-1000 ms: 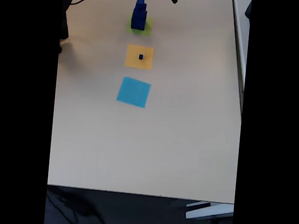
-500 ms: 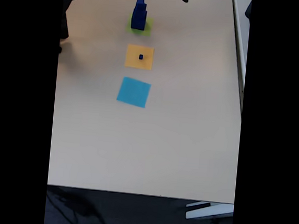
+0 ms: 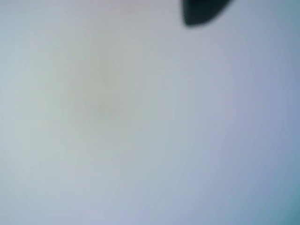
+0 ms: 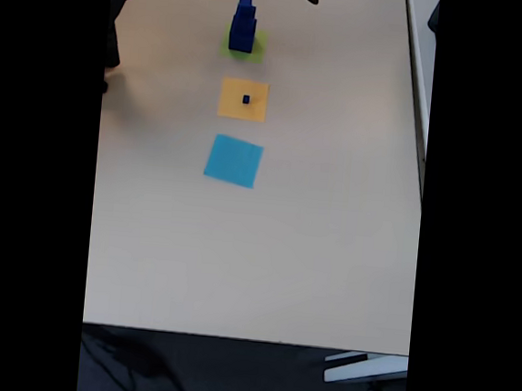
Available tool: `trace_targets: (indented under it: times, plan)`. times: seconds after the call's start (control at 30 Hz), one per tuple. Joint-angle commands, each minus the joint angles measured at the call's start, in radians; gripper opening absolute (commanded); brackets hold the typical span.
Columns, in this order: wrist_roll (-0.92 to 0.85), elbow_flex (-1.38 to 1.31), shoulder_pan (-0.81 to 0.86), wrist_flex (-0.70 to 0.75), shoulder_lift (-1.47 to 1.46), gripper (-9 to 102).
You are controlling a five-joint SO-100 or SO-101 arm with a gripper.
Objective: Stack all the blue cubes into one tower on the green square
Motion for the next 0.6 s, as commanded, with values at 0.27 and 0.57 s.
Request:
trace_targets:
  times: [0.27, 0.57]
  plan:
    - [0.083, 0.054, -0.083, 0.104, 0.12, 32]
    - [0.097, 0.298, -0.126, 0.15, 0.244, 32]
